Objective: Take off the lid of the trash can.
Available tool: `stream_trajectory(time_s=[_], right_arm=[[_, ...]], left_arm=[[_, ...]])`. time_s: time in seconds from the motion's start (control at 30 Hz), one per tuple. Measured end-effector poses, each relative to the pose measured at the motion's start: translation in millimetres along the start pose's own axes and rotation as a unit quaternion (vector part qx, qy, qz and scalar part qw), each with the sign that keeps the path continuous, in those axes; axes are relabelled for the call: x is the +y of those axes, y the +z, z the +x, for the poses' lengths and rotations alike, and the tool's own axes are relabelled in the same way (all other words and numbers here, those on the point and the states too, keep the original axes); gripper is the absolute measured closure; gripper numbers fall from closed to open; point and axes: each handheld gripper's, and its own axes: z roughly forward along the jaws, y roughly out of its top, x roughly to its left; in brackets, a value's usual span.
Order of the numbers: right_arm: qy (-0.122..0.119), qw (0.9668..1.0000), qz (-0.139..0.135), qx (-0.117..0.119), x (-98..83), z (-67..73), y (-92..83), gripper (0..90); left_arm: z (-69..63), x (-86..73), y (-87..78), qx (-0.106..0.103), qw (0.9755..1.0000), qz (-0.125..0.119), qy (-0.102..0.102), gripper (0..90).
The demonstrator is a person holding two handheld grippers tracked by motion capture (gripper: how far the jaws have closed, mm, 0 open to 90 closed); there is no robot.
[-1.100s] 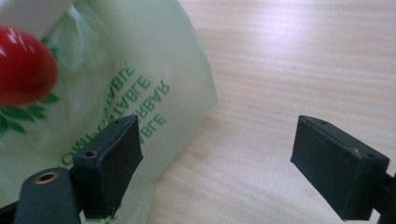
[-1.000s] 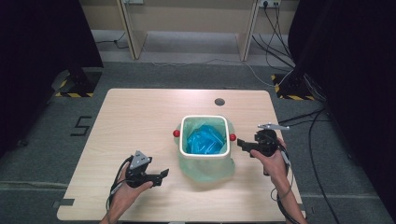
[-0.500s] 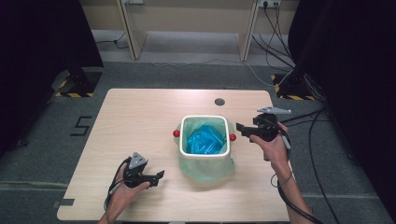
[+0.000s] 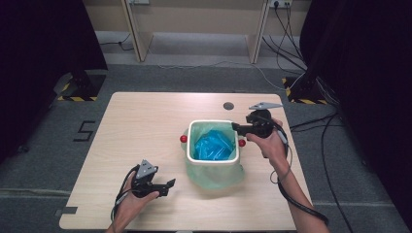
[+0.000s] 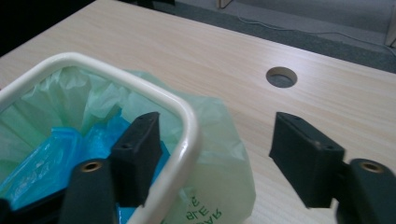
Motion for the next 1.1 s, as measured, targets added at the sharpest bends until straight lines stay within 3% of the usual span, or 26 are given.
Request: stream_trajectory(time_s=[0.1, 0.13, 0.3, 0.43, 0.63, 0.87, 0.97, 1.03, 1.1], right_arm=[[-0.019, 0.9997, 0.014, 0.008, 4.7, 8.3, 11.2, 44.2], [-0.025, 0.9995, 0.018, 0.004, 5.4, 10.2, 13.6, 46.9], [-0.044, 0.9985, 0.034, -0.004, 6.6, 16.3, 21.5, 57.2], [-0.042, 0.9982, 0.042, -0.009, 7.3, 15.2, 24.6, 61.2], [-0.024, 0.9977, 0.062, 0.009, 5.6, 12.7, 32.0, 65.6], [-0.021, 0.9983, 0.054, 0.011, 6.5, 13.9, 32.2, 70.4], [-0.02, 0.9985, 0.049, 0.01, 6.4, 14.5, 31.5, 70.7], [-0.017, 0.9988, 0.045, 0.008, 6.7, 15.5, 30.0, 71.1], [-0.018, 0.999, 0.041, 0.007, 7.0, 16.4, 29.2, 71.2]], left_arm=[[-7.8, 8.7, -6.4, -0.01, 0.9996, -0.024, 0.01, 15.0], [-11.3, 13.0, -9.5, -0.022, 0.9992, -0.033, 0.006, 14.9], [-19.3, 21.2, -11.9, -0.035, 0.9985, -0.042, 0.01, 14.9], [-23.8, 28.7, -9.3, -0.038, 0.9981, -0.043, 0.019, 14.9], [-35.2, 48.8, -6.0, -0.037, 0.997, -0.056, 0.038, 15.0], [-49.2, 73.9, -2.6, -0.038, 0.9943, -0.077, 0.063, 17.3], [-51.1, 76.0, -0.6, -0.042, 0.9943, -0.077, 0.061, 19.1], [-53.8, 75.7, 2.8, -0.058, 0.9946, -0.073, 0.046, 20.4], [-56.4, 75.6, 5.4, -0.053, 0.9945, -0.071, 0.056, 22.4]])
